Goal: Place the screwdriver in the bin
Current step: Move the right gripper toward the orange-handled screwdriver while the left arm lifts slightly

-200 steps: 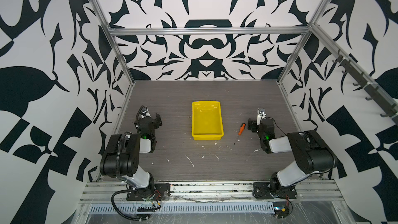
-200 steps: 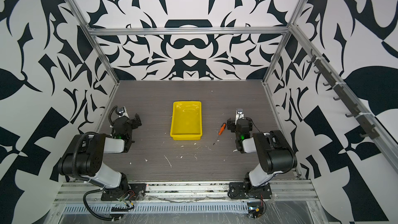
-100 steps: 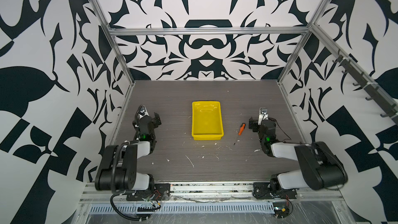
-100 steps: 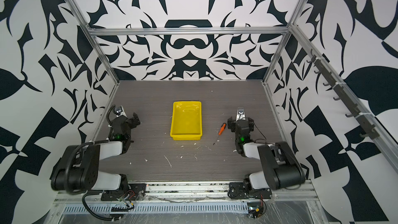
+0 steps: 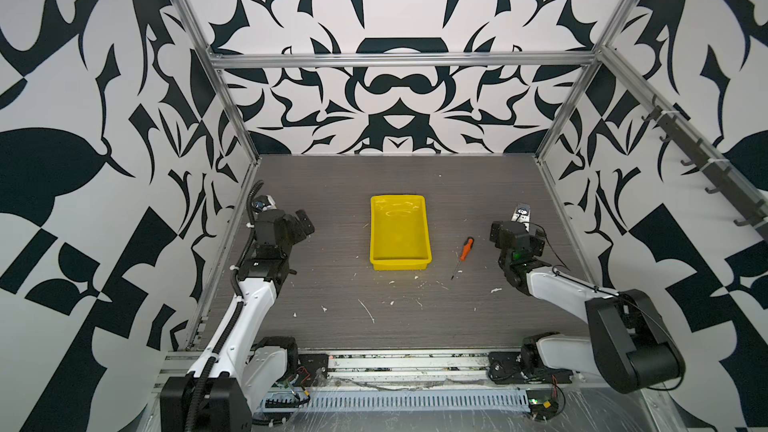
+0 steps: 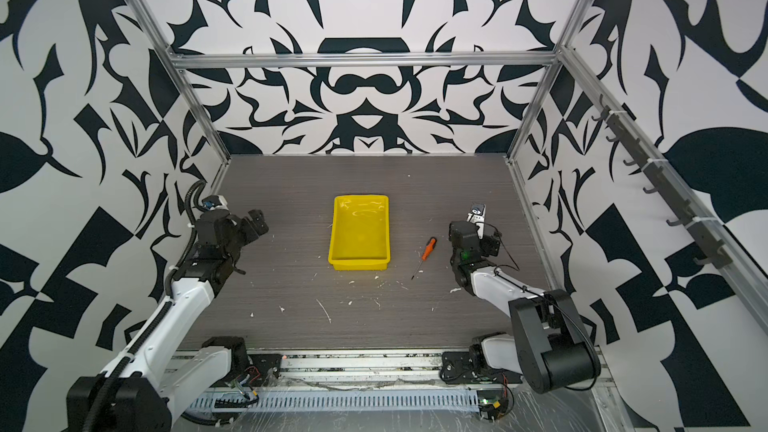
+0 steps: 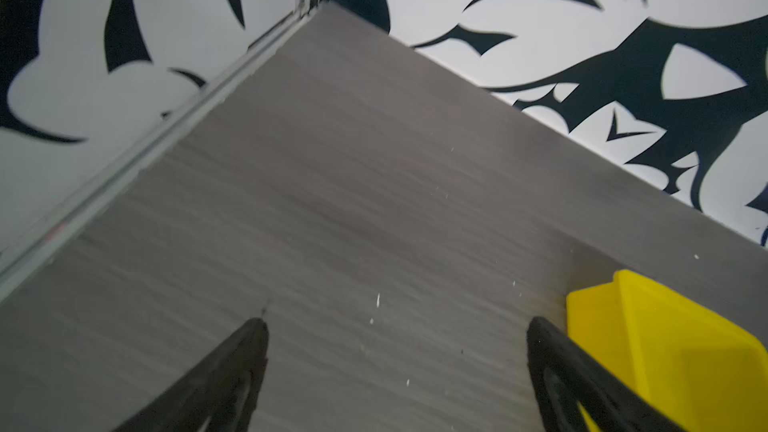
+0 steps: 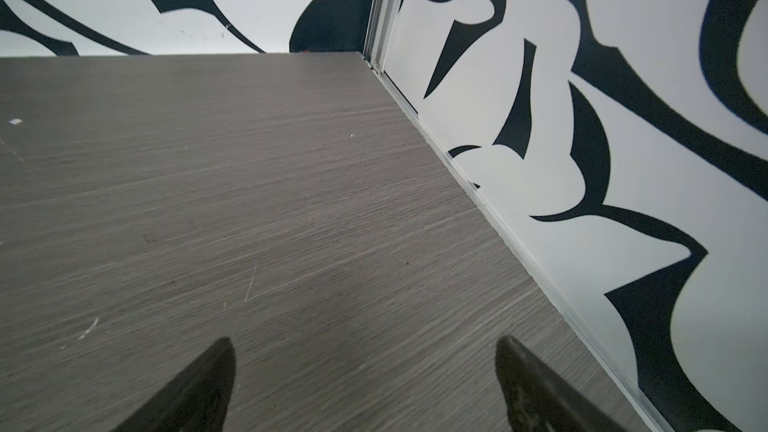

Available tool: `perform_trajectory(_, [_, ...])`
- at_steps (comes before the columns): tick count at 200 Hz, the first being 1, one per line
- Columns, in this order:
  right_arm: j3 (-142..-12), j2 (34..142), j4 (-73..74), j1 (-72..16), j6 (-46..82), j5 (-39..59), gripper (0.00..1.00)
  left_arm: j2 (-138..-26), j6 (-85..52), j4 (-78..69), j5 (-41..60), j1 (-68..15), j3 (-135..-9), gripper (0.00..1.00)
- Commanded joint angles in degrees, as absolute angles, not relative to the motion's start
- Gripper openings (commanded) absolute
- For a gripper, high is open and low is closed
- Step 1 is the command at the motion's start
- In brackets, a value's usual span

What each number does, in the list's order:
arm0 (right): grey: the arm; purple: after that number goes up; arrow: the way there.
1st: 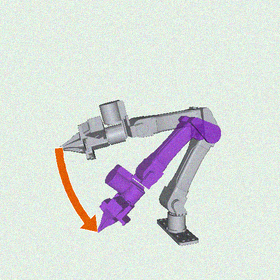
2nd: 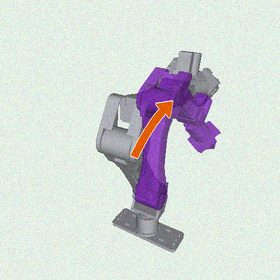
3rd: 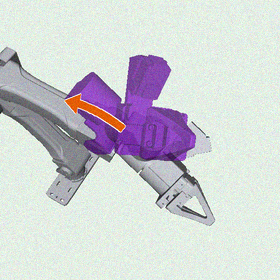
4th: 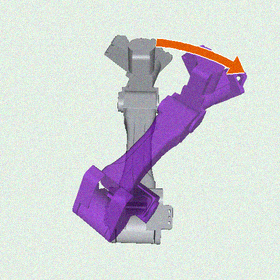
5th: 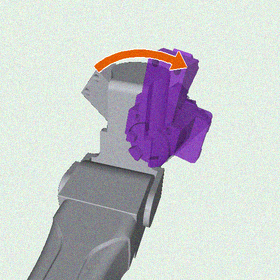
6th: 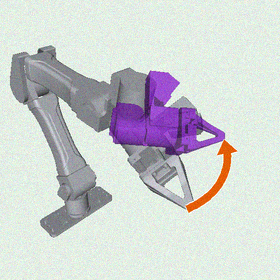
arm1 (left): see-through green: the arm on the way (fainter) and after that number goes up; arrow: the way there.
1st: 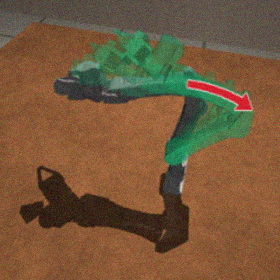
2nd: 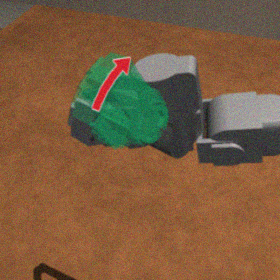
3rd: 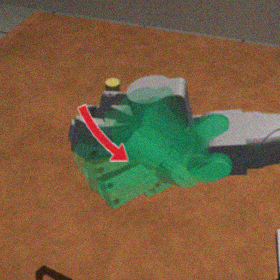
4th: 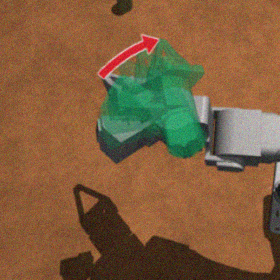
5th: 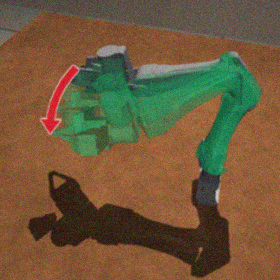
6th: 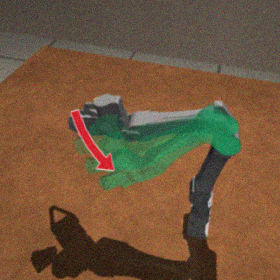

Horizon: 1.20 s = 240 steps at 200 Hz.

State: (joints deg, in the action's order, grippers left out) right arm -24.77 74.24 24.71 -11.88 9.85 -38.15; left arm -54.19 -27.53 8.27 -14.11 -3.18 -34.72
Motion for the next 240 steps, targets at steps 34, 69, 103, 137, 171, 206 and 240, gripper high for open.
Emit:
perform_trajectory(34, [-31.7, 71.3, 7.7, -12.0, 18.6, -46.9, 1.00, -44.3, -41.8, 19.9, -22.8, -1.9, -27.3, 1.00])
perform_trajectory(69, [-35.4, 69.7, -4.6, -11.9, 26.8, -47.8, 1.00, -44.5, -44.1, 20.2, -24.3, -1.9, -26.9, 1.00])
perform_trajectory(103, [-39.7, 70.8, -16.8, -11.0, 35.7, -47.0, 1.00, -50.6, -43.6, 21.9, -23.8, -1.9, -30.1, 1.00])
perform_trajectory(137, [-37.7, 70.3, -11.2, -10.3, 31.9, -29.4, 1.00, -52.4, -44.0, 23.5, -24.7, -1.9, -31.4, 1.00])
perform_trajectory(171, [-33.4, 73.6, 0.9, -11.0, 27.5, -11.8, 1.00, -50.0, -44.7, 21.8, -25.1, -2.0, -29.5, 1.00])
perform_trajectory(206, [-33.1, 77.5, 3.5, -12.4, 27.2, -7.8, 0.99, -48.4, -45.1, 22.3, -25.2, -2.0, -29.0, 1.00])
perform_trajectory(240, [-33.5, 79.1, 4.0, -12.4, 27.2, -7.1, 0.99, -48.1, -46.0, 17.9, -23.4, -2.0, -26.4, 1.00])
